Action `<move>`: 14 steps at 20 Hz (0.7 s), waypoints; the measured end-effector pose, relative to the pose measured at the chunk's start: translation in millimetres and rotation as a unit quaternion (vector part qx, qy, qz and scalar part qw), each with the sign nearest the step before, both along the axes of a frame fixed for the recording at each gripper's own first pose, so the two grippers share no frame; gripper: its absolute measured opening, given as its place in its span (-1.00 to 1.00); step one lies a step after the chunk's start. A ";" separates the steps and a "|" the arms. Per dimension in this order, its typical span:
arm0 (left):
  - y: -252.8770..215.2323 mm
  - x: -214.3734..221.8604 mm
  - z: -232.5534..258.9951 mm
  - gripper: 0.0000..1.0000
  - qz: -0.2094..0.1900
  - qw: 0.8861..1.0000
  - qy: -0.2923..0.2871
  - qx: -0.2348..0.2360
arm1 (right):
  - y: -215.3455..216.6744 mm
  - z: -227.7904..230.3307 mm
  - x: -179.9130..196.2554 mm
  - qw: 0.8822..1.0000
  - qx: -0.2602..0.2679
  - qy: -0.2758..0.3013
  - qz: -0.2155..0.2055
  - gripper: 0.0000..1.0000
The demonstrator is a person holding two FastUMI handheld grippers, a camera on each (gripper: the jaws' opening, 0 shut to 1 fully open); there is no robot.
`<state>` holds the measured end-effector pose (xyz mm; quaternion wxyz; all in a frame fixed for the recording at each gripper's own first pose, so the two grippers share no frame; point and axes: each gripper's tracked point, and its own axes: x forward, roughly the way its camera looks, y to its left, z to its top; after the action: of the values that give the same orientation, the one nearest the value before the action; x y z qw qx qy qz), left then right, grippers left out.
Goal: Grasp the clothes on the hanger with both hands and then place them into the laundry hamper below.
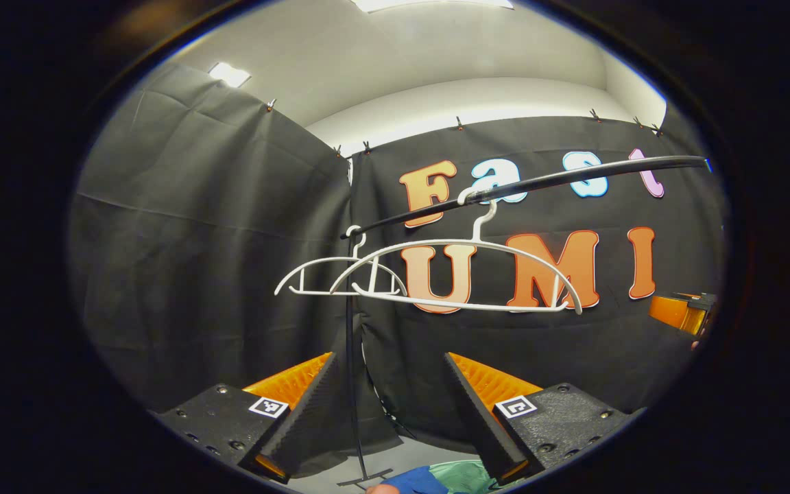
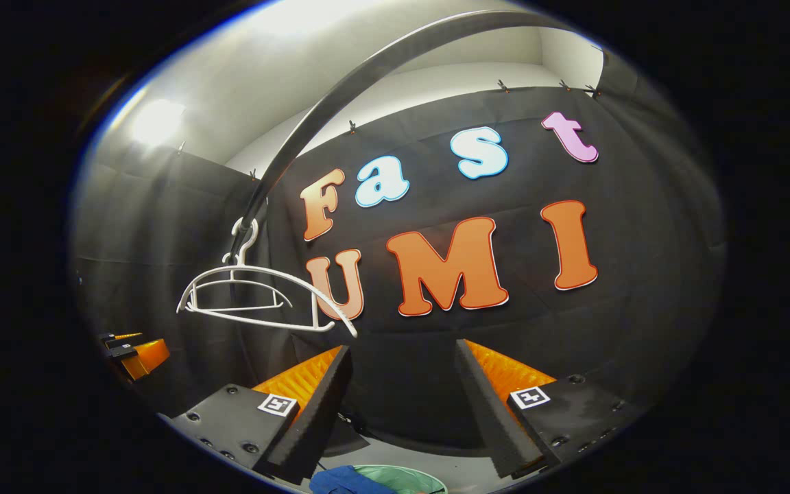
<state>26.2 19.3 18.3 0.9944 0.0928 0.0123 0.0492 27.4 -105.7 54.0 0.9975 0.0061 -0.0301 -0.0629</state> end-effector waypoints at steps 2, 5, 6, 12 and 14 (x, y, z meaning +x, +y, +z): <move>-2.2 2.4 -2.1 0.84 -0.003 1.000 0.002 -0.002 | -0.4 0.3 -0.9 1.000 0.000 -0.001 -0.001 1.00; -1.7 3.0 -3.1 0.84 -0.003 1.000 0.004 -0.003 | -1.7 -2.3 -0.2 1.000 0.003 0.001 -0.003 0.95; -1.5 2.6 -3.3 0.84 -0.003 1.000 0.005 -0.003 | -2.5 -3.1 -0.2 1.000 0.005 0.002 -0.004 0.95; -0.1 3.3 -5.3 0.84 -0.001 1.000 0.009 -0.001 | -3.6 -5.0 0.5 1.000 0.006 0.005 -0.007 0.95; 0.1 3.2 -5.7 0.84 -0.001 1.000 0.010 -0.001 | -4.2 -5.8 0.8 1.000 0.004 0.005 -0.008 0.95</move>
<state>29.3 19.4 12.5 0.9944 0.0920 0.0221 0.0476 28.2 -109.9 48.2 0.9971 0.0093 -0.0254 -0.0715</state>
